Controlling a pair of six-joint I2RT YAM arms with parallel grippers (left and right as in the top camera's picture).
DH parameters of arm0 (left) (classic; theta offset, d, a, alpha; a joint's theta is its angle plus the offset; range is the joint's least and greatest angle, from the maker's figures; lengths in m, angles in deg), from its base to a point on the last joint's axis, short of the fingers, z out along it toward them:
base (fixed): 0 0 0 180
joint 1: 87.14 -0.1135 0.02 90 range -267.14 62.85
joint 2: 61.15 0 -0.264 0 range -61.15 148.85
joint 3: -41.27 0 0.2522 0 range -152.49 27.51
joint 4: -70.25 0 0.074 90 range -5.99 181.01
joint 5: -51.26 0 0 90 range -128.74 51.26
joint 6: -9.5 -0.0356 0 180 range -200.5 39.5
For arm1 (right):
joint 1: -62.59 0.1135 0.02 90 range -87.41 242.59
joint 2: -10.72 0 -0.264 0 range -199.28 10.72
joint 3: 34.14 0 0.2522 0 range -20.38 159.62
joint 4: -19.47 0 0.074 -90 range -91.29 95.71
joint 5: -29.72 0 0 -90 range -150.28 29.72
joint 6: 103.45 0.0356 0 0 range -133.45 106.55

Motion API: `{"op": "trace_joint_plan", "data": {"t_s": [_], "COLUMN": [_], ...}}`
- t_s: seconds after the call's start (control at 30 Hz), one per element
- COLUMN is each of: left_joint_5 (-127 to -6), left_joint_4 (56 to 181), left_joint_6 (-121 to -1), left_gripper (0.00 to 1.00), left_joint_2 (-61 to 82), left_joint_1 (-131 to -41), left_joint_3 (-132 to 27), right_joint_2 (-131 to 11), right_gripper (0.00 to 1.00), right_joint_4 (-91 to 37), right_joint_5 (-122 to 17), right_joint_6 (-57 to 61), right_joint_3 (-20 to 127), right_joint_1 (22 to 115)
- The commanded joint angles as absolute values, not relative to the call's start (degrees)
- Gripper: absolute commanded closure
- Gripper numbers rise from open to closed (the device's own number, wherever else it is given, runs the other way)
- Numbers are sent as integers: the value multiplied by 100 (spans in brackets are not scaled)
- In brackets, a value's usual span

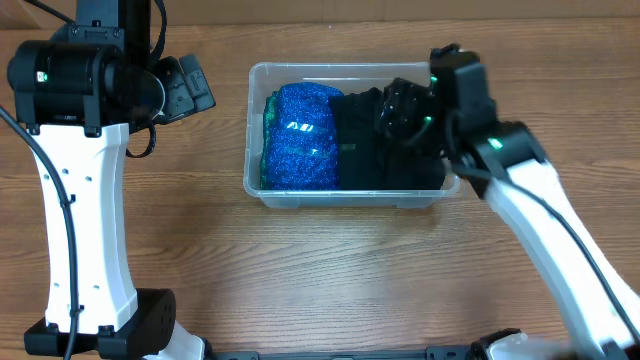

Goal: Pack container

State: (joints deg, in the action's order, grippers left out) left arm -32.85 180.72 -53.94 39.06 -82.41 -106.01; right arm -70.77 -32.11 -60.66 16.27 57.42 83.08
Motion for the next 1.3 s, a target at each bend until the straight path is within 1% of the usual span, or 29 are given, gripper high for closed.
{"op": "trace_joint_plan", "data": {"t_s": [0.0, 0.17, 0.23, 0.37, 0.4, 0.43, 0.67, 0.73, 0.8, 0.97, 1.13, 1.27], "left_joint_5": [-3215, -3215, -3215, -3215, -3215, -3215, -3215, -3215, -3215, -3215, -3215, -3215], "left_joint_4": [18079, 18079, 18081, 18079, 18079, 18079, 18079, 18079, 18079, 18079, 18079, 18081], "left_joint_6": [-5481, -5481, -5481, -5481, -5481, -5481, -5481, -5481, -5481, -5481, -5481, -5481], "left_gripper": [0, 0, 0, 0, 0, 0, 0, 0, 0, 0, 0, 0], "left_joint_2": [3903, 3903, 3903, 3903, 3903, 3903, 3903, 3903, 3903, 3903, 3903, 3903], "left_joint_1": [-8263, -8263, -8263, -8263, -8263, -8263, -8263, -8263, -8263, -8263, -8263, -8263], "left_joint_3": [-10592, -10592, -10592, -10592, -10592, -10592, -10592, -10592, -10592, -10592, -10592, -10592], "right_joint_2": [-6273, -5536, -5237, -4813, -4738, -4673, -4459, -4463, -4448, -4347, -4072, -3552], "right_gripper": [17, 12, 7, 5, 1, 0, 0, 0, 0, 0, 0, 0], "right_joint_4": [-3325, -3793, -4145, -4750, -4877, -4993, -5661, -5834, -5970, -5653, -5213, -4962], "right_joint_5": [-5813, -5185, -4984, -4949, -4949, -4947, -4947, -4742, -4687, -4884, -4982, -5537], "right_joint_6": [844, 731, 731, 728, 731, 731, 759, 777, 1041, 971, 274, 252], "right_joint_3": [5815, 5815, 5815, 5815, 5815, 5815, 5812, 5812, 5812, 5812, 5812, 5812], "right_joint_1": [8587, 8797, 8845, 8974, 9003, 9033, 9075, 9075, 9066, 9049, 9049, 9049]}}
